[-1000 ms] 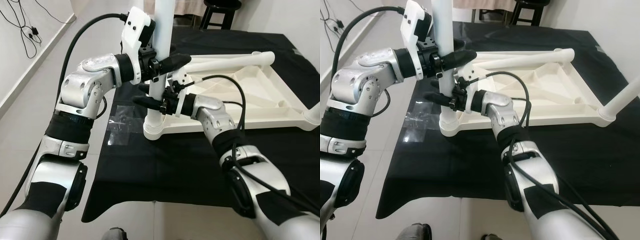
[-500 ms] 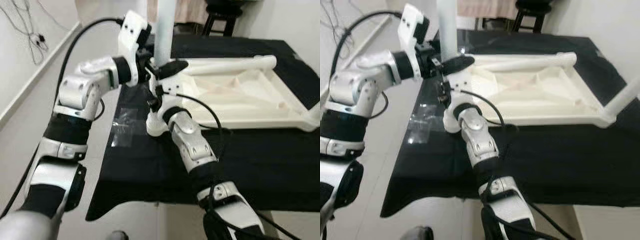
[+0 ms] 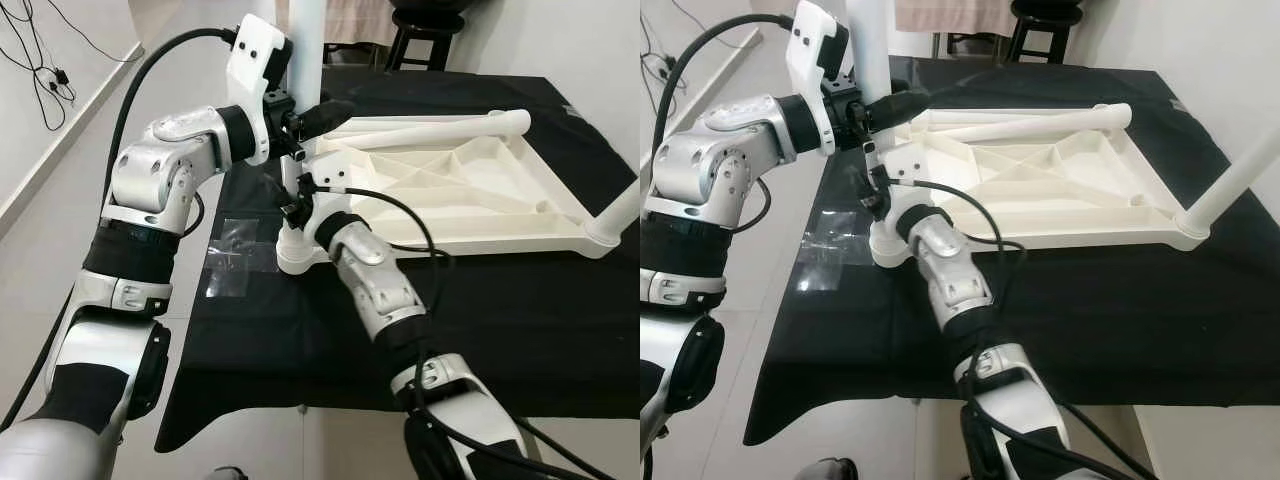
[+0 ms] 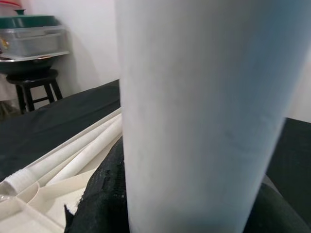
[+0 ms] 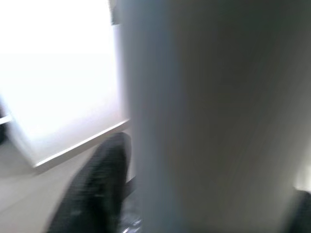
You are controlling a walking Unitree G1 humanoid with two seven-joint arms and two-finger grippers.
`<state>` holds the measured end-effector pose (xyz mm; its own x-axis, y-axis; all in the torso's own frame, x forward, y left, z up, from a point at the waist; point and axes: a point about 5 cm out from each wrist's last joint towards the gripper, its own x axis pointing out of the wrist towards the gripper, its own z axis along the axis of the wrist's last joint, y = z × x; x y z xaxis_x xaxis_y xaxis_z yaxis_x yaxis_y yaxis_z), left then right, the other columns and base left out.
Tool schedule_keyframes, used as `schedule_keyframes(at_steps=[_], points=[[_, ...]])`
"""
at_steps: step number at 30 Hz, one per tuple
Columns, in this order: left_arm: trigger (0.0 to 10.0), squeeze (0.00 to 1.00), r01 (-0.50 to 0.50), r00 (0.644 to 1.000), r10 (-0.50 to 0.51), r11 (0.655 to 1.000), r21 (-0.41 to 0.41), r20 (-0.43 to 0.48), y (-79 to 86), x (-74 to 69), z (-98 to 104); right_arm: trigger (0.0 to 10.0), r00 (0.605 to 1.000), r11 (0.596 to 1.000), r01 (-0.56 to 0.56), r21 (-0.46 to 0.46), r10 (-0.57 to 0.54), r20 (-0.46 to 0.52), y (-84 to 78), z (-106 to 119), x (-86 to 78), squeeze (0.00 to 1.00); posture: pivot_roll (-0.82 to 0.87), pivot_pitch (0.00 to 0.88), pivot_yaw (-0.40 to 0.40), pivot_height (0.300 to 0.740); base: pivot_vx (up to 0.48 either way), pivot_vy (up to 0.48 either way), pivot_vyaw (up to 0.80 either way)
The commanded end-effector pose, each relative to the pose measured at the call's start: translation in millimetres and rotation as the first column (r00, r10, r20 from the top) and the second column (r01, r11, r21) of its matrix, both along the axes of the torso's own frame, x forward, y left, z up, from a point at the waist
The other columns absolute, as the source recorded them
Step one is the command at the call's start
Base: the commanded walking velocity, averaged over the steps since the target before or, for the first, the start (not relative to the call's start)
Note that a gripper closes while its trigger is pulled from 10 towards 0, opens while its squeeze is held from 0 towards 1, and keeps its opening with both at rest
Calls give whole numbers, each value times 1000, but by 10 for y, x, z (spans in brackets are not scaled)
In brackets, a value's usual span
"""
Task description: Building children table
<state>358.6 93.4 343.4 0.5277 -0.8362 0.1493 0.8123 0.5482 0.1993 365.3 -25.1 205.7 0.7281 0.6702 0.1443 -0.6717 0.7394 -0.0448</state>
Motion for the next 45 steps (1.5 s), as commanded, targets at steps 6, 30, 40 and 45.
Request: schedule_keyframes(at_steps=[6,30,40,45], points=[[0,0,35,999,-35,999,21,-11,-73,-3,-33,10000,917,917,-390,-86,395,48,-141,267,64,0,127,104,-62,740,0,0,0],[0,0,61,998,-61,997,35,-3,-117,-18,-42,0,794,783,-607,-132,604,-70,-290,208,99,0,130,103,-48,740,0,0,0],[10000,1000,39,999,-39,999,24,18,-97,-14,-19,0,862,856,-507,-96,504,-55,-348,21,85,0,136,106,-32,740,0,0,0],[10000,1000,59,998,-59,998,24,6,-115,-28,-26,0,876,872,-482,-87,477,-64,-396,-59,80,0,130,106,-28,740,0,0,0]])
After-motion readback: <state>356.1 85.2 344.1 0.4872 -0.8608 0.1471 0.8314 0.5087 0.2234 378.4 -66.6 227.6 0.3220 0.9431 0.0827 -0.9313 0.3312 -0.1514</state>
